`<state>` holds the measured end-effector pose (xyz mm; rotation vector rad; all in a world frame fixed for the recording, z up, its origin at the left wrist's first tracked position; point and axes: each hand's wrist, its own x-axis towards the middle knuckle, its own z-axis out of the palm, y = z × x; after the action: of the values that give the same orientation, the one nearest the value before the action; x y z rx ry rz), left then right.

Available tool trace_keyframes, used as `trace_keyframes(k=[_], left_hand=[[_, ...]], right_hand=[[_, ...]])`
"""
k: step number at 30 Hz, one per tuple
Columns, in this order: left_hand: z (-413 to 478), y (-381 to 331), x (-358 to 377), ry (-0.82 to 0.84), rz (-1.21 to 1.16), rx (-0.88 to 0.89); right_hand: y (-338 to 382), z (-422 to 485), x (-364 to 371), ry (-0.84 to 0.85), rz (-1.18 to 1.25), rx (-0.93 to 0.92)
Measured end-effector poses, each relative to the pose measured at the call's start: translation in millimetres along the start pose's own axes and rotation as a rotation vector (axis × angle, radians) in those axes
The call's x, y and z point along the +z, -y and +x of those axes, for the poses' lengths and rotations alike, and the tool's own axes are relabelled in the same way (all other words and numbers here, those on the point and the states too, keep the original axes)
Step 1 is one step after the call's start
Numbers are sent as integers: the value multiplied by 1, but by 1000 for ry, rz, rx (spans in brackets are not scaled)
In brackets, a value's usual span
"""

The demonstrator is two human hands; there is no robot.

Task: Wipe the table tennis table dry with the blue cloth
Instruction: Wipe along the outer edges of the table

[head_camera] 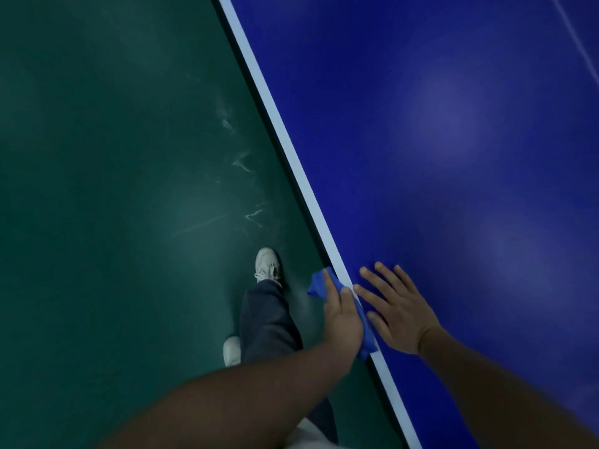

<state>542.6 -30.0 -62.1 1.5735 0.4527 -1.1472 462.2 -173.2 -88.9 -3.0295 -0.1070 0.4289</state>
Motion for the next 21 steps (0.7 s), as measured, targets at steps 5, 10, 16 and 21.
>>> trace_keyframes(k=[5,10,16,21], left_hand=[[59,-70,-26,-97,22,153],[119,-139,-50,-174,-22,271],[167,-202,-68,-276,-80,333],[149,-175,-60,-265,-44,347]], right_hand=[[-2,47,-36,-106,155,63],[-37,209,-81,-113,109,-51],[-79,384,-124,-21,12,74],[-82,406,-116,-31,35,146]])
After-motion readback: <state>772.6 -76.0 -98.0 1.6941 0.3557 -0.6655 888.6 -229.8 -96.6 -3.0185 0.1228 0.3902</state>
